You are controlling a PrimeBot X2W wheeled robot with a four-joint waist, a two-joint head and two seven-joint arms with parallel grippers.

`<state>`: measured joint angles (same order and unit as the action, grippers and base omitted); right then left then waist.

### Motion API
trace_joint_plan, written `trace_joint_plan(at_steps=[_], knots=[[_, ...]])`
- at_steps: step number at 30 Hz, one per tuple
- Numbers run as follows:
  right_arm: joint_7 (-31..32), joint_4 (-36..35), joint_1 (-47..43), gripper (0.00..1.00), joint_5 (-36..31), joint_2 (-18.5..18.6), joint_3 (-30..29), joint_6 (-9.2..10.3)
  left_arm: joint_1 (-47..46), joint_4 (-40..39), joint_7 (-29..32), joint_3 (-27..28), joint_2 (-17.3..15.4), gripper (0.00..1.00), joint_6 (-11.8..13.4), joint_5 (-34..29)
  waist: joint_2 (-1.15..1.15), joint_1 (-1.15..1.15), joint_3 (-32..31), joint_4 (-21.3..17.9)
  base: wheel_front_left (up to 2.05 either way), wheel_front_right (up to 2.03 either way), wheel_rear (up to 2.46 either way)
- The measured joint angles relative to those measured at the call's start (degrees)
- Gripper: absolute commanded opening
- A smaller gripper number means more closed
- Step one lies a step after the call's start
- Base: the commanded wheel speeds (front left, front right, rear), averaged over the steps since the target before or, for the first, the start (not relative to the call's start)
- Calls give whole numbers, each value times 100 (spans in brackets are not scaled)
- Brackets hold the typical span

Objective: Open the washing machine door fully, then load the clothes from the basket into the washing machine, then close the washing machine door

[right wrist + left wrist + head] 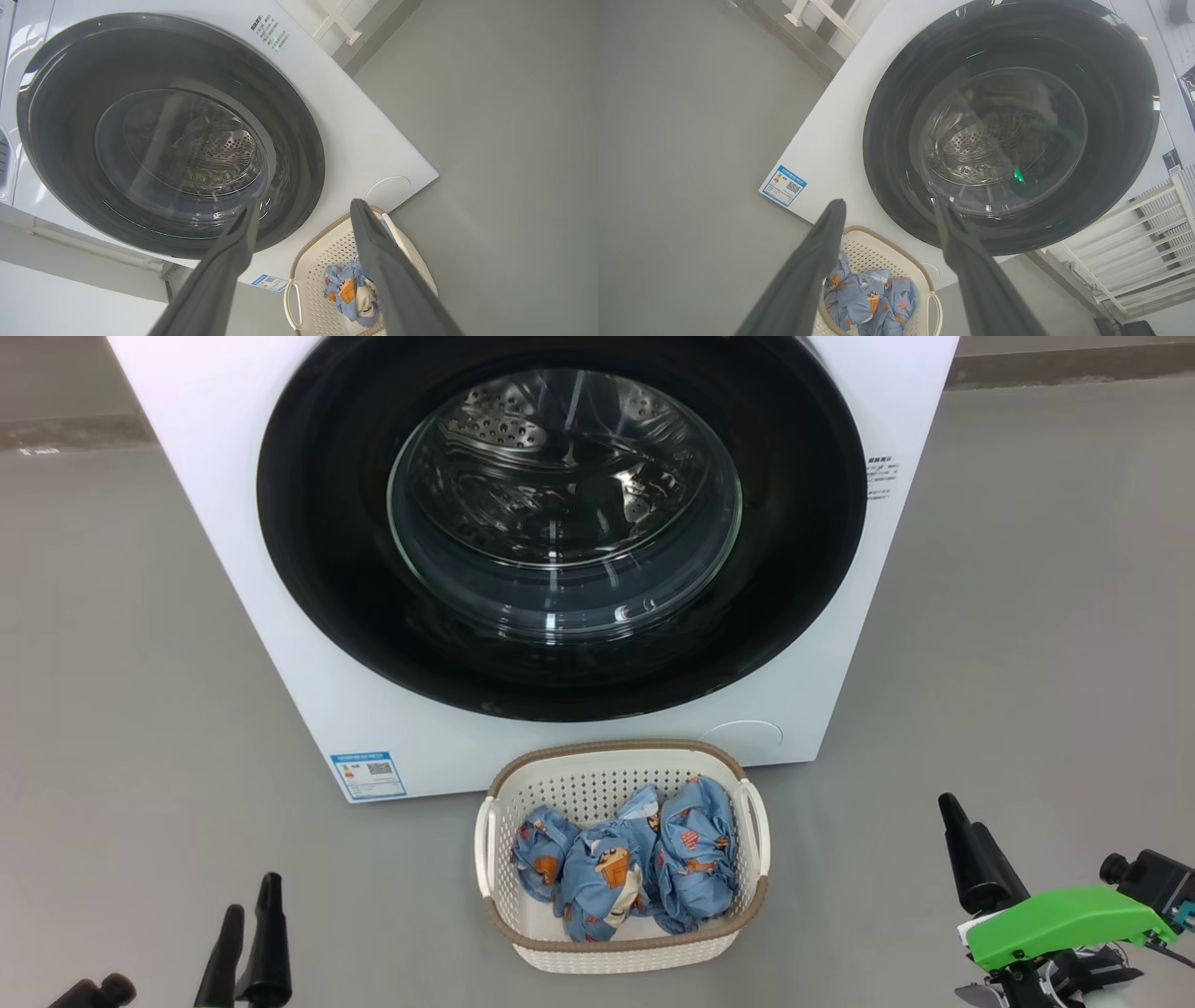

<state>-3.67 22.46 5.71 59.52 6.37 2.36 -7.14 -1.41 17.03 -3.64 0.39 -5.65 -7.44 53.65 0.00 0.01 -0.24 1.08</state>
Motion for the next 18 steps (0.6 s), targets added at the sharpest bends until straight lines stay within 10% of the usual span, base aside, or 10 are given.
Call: trace_joint_plan(at_steps=[18], knots=[[-286, 147, 73, 100, -1144, 93, 231, -1, -93, 182, -302, -177, -160, 100, 0, -944, 0, 0, 2, 18, 0, 0, 0]])
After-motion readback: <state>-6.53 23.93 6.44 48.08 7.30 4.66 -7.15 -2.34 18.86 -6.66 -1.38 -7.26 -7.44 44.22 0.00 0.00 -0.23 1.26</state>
